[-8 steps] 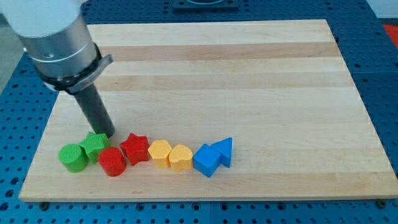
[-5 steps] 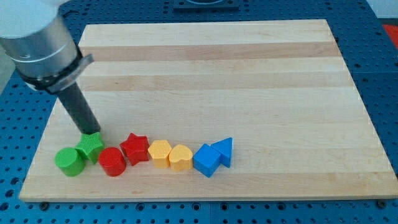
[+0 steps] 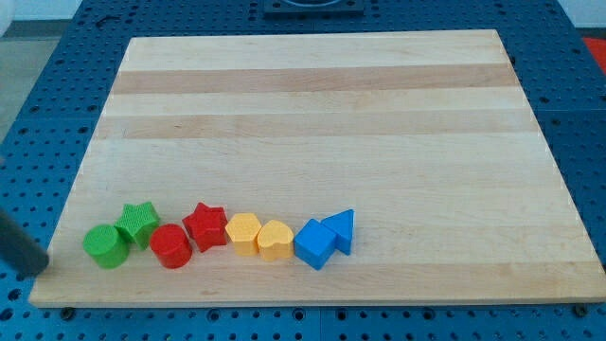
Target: Push green circle slightly up and left
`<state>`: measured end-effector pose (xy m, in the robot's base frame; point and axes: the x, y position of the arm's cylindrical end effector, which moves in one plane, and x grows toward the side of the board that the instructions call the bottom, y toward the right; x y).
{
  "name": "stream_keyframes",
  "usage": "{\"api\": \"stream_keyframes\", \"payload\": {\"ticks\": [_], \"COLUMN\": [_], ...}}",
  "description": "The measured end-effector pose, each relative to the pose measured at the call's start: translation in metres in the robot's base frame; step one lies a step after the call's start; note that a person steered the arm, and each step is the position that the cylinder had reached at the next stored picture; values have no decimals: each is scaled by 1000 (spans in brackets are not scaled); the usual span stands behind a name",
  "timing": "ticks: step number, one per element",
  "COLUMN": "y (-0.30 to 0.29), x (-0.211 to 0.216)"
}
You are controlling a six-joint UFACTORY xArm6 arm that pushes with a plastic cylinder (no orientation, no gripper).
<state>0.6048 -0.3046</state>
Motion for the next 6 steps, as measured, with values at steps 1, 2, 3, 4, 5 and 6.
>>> {"api": "stream_keyframes", "payload": {"ticks": [1,2,3,4,5,6], "y": [10,51,94,117,117,99], "x": [11,12,12,12,9,-7]}}
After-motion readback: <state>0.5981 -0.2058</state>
